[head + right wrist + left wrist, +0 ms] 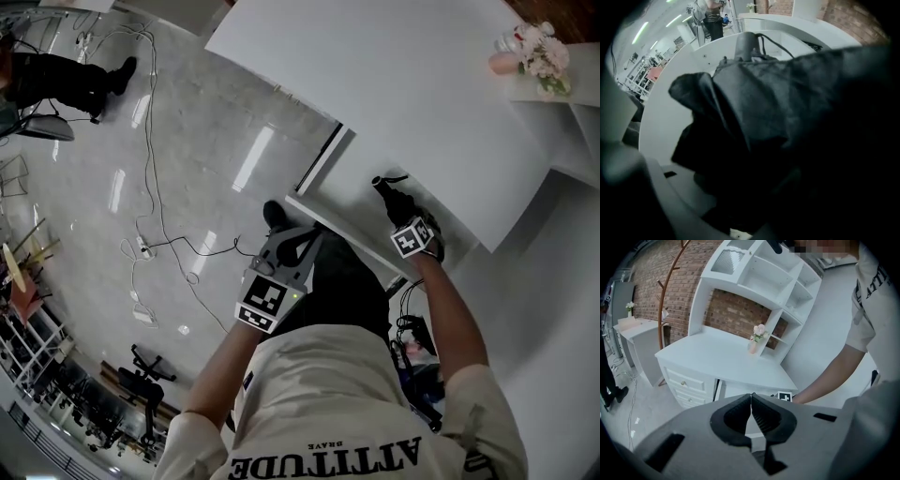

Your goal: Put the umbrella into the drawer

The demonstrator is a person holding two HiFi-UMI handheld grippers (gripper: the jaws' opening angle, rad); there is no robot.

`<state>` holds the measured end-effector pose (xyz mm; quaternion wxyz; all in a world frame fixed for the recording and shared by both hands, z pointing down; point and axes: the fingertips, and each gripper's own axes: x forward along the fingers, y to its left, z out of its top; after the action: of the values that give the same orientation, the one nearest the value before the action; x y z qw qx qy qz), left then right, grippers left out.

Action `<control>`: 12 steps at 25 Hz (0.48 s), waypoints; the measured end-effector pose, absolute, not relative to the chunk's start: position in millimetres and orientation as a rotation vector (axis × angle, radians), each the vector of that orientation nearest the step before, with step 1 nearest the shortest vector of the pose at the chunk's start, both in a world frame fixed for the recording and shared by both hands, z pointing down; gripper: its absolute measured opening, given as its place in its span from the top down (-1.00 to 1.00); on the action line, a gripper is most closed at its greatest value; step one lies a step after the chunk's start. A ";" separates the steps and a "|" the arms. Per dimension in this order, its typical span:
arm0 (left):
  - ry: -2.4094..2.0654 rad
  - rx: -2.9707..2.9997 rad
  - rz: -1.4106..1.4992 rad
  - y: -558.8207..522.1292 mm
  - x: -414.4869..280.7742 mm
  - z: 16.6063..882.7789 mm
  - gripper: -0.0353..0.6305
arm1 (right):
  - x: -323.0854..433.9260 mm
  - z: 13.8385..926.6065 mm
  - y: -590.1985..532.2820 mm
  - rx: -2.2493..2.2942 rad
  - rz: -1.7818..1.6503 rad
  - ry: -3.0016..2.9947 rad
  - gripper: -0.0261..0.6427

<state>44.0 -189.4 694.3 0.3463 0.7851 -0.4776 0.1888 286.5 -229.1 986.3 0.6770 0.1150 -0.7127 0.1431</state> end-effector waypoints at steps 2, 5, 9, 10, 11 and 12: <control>-1.246 2.026 0.492 -188.6 40.8 696.3 0.81 | 283.3 989.1 -229.8 0.251 0.312 -1.598 0.14; -1.255 2.017 0.492 -186.9 37.8 697.4 0.81 | 282.9 995.0 -230.5 0.265 0.296 -1.591 0.14; -1.267 2.023 0.498 -183.9 32.8 695.4 0.81 | 277.0 988.2 -233.2 0.274 0.266 -1.604 0.10; -1.270 2.027 0.498 -182.8 31.4 693.1 0.81 | 277.0 985.1 -232.9 0.276 0.263 -1.612 0.09; -1.273 2.031 0.498 -181.8 30.0 690.2 0.81 | 276.8 980.8 -232.2 0.280 0.266 -1.624 0.09; -1.276 2.036 0.498 -181.1 28.6 687.0 0.81 | 276.3 974.7 -231.6 0.288 0.276 -1.640 0.09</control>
<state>28.6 -181.1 687.0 0.3370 0.7811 -0.4896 0.1912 276.3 -231.6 974.7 0.6646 0.1274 -0.7261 0.1220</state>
